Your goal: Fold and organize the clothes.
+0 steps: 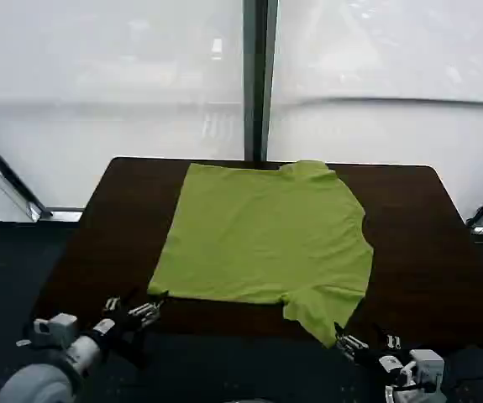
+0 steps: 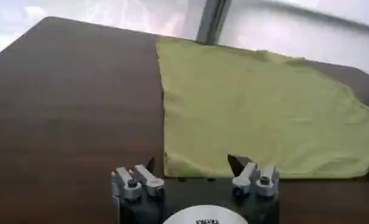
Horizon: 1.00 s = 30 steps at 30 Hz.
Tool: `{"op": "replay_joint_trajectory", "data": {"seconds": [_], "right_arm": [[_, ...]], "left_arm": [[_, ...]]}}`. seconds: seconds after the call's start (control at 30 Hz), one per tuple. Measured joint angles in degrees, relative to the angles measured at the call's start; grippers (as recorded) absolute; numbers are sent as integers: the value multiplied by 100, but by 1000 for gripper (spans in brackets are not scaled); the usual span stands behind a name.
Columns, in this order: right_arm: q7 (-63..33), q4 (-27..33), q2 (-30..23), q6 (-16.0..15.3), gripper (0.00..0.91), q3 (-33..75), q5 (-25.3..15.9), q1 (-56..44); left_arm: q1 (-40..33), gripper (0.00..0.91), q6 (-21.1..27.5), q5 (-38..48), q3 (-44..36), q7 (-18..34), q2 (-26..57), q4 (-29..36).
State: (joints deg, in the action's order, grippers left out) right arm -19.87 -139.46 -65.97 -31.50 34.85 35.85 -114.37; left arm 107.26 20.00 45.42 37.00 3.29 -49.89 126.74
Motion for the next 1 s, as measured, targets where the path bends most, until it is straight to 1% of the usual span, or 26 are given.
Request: {"op": "replay_joint_trajectory", "data": {"seconds": [0.13,0.17,0.2,0.23,0.27,0.3,0.33,0.43,0.5,0.53,0.57,0.73,0.77,0.8,0.83,0.87,0.9,0.93,0.97,1.0], "right_arm": [[-39,23,-68,-7,868,-101,-90,106],[-47,33,-75,-8,848,-120,-96,125],[-50,44,-82,-8,790,-140,-102,140],[-50,62,-89,-8,761,-161,-106,152],[-50,75,-93,-8,731,-176,-107,157],[-50,87,-100,-8,731,-195,-120,162],[-50,100,-112,-9,731,-216,-137,165],[-42,144,-147,-10,731,-274,-178,169],[-33,179,-174,-9,692,-292,-191,186],[-29,199,-185,-7,692,-296,-194,201],[-26,211,-196,-6,673,-305,-197,210],[-8,275,-264,3,585,-377,-245,237],[-3,285,-274,8,536,-384,-249,241],[0,294,-279,10,478,-385,-252,244],[2,304,-282,12,449,-386,-254,248],[3,311,-282,15,400,-386,-255,249],[5,318,-282,17,156,-385,-255,252],[6,326,-282,19,59,-382,-255,254],[7,339,-282,24,49,-378,-255,256],[7,350,-278,26,20,-375,-255,257]], "left_arm": [[1,878,-10,-63,-32,26,-59,-48],[-6,878,-13,-70,-54,31,-82,-65],[-10,858,-18,-80,-75,33,-100,-79],[-16,839,-23,-86,-90,34,-117,-93],[-20,809,-25,-88,-104,33,-131,-102],[-28,770,-27,-89,-118,32,-143,-113],[-35,761,-28,-89,-128,33,-148,-123],[-54,683,-33,-93,-152,31,-173,-142],[-56,566,-41,-94,-156,31,-176,-150],[-56,536,-44,-94,-156,31,-177,-157],[-56,507,-50,-94,-156,30,-177,-161],[-66,507,-82,-95,-157,25,-189,-192],[-77,497,-96,-95,-157,26,-200,-207],[-87,429,-102,-98,-158,26,-206,-217],[-96,380,-109,-100,-159,26,-210,-224],[-114,322,-120,-103,-164,30,-216,-241],[-130,185,-125,-105,-164,32,-221,-258],[-139,127,-128,-105,-165,34,-223,-271],[-140,117,-130,-104,-166,34,-223,-280],[-139,68,-132,-103,-167,35,-223,-280]]}}
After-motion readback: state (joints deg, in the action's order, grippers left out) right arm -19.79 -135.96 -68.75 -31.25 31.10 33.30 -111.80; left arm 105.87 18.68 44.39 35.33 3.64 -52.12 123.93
